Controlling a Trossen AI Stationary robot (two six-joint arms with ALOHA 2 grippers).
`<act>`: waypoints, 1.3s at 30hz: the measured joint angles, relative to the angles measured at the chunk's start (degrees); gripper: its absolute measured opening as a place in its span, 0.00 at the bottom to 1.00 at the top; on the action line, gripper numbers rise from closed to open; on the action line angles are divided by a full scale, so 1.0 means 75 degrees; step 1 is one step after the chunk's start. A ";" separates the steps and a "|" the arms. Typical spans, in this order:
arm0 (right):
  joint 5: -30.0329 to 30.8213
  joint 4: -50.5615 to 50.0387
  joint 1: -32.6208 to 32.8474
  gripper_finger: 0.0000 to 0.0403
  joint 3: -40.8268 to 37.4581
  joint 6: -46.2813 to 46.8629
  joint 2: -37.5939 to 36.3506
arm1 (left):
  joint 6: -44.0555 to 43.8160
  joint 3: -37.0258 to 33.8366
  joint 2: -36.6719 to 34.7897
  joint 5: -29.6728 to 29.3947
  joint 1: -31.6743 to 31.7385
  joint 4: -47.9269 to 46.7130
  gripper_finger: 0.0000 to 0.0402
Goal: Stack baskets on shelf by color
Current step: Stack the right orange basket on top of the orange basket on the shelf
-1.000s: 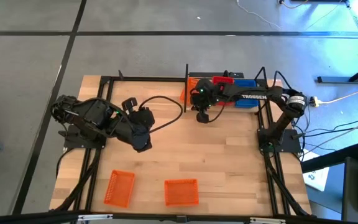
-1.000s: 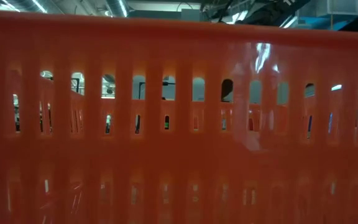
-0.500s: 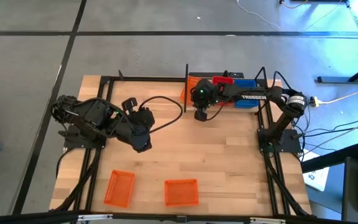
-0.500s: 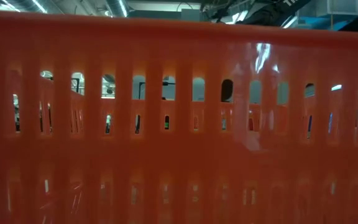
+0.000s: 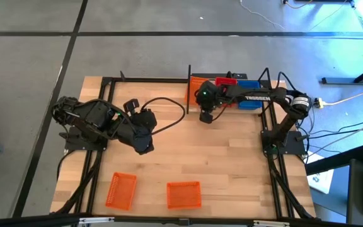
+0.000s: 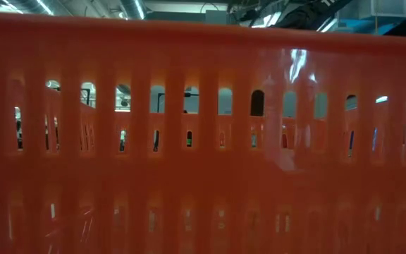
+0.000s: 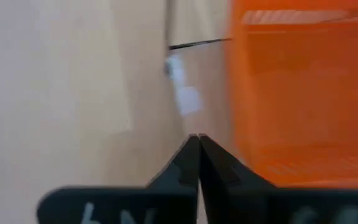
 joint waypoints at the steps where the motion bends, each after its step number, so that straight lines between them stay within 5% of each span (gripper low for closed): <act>1: -0.0425 0.0000 0.0019 0.00 0.0080 -0.0015 -0.0038 | -0.0004 0.0000 0.0000 0.0001 0.0000 0.0000 0.21; 6: -0.1973 0.0606 0.0282 0.00 0.0719 -0.0045 -0.0295 | -0.0019 0.0000 0.0000 -0.0011 0.0000 0.0000 0.21; 15: -0.1923 -0.0953 0.0462 0.00 0.2584 -0.1052 -0.1284 | -0.0689 0.0000 0.0000 -0.1438 0.0326 0.0003 0.21; 23: -0.1633 -0.1877 0.0721 0.00 0.3323 -0.1458 -0.2963 | 0.1606 -0.0544 -0.0017 -0.1361 0.1890 0.0006 0.21; 29: -0.1375 -0.2090 0.0721 0.00 0.3463 -0.1407 -0.4386 | 0.3489 -0.1963 0.0000 0.0443 0.3958 0.0377 0.20; 36: -0.0854 -0.2132 0.0721 0.00 0.3470 -0.0985 -0.5611 | 0.6231 -0.3431 0.0013 0.4531 0.6305 0.3395 0.17; 39: -0.0629 -0.2145 0.0721 0.00 0.3470 -0.0615 -0.5866 | 0.6762 -0.3876 0.0006 0.5486 0.7243 0.4479 0.17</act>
